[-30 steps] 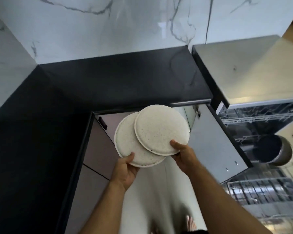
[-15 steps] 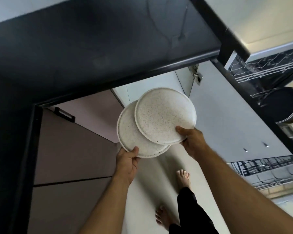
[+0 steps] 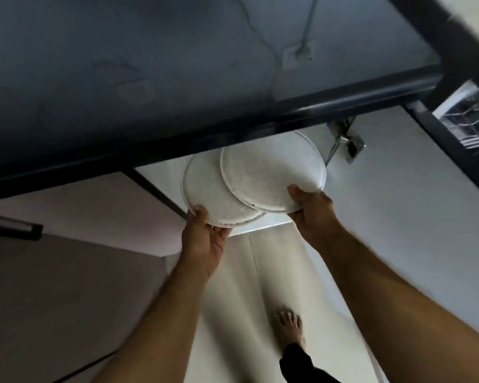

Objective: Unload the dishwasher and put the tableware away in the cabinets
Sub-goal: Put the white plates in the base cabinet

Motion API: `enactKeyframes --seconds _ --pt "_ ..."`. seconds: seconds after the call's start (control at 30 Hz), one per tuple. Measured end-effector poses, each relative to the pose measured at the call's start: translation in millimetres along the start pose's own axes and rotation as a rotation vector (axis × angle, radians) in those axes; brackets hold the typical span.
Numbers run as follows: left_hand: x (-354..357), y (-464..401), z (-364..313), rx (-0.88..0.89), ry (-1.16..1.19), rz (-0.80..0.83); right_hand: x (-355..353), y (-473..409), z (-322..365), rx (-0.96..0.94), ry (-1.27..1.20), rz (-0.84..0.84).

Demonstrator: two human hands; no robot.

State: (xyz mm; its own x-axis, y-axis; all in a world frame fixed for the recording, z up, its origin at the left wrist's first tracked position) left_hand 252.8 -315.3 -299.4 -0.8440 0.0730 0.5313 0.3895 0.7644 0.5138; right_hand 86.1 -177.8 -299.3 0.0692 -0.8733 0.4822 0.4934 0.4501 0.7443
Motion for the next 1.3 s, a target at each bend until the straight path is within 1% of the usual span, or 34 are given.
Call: enactKeyframes --seconds 0.13,0.23,0.3,0.37,0.47,0.53,0.6,0.7,0.8,0.87,0.93,1.0,1.07,1.17,1.23,1.3 --pt "26 -59 5 0.086 0.050 0.082 31 -60 20 -0.076 0.026 0.040" --pt "37 -104 10 0.165 -0.002 0.034 53 -100 30 -0.124 0.096 0.064" --pt "49 -147 11 0.242 -0.023 0.039 72 -129 37 -0.183 0.112 0.083" --pt "59 -193 9 0.323 -0.077 -0.017 93 -157 42 -0.236 0.119 0.079" --pt "69 -254 6 0.439 -0.208 -0.117 112 -194 44 -0.309 0.119 0.116" --pt "75 -284 6 0.493 -0.293 -0.136 118 -216 47 -0.329 0.117 0.129" --pt "78 -307 9 0.511 -0.291 -0.130 121 -240 51 -0.320 0.167 0.088" --pt "82 -332 11 0.564 -0.241 -0.093 129 -272 54 -0.335 0.323 0.032" --pt "83 -381 10 0.698 -0.371 -0.098 137 -311 62 -0.408 0.353 0.021" --pt "89 -408 13 0.759 -0.394 -0.086 144 -320 69 -0.453 0.388 -0.005" --pt "91 -406 11 0.773 -0.365 -0.096 149 -307 68 -0.491 0.432 -0.025" --pt "92 -413 12 0.773 -0.307 -0.113 154 -302 70 -0.491 0.440 -0.016" --pt "92 -407 11 0.782 -0.314 -0.106 158 -304 70 -0.493 0.450 -0.009" --pt "94 -372 6 0.791 -0.312 -0.043 162 -305 68 -0.552 0.572 -0.038" --pt "94 -363 6 0.820 -0.374 -0.036 165 -305 67 -0.611 0.636 -0.073" --pt "93 -356 4 0.871 -0.513 -0.124 166 -303 64 -0.681 0.711 -0.099"
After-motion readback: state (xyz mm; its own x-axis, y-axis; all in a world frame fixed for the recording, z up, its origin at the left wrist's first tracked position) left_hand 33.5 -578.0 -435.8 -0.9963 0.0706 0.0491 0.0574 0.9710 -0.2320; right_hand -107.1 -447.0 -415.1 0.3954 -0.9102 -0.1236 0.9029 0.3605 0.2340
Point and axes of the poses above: each hand's wrist, its own y-axis away from the middle knuckle, its own x-axis out of the palm, z = x × y, the point moved 3 cm from there along -y, towards the middle knuckle, and after that the axes turned 11 degrees about x, right-handed, at the moved point
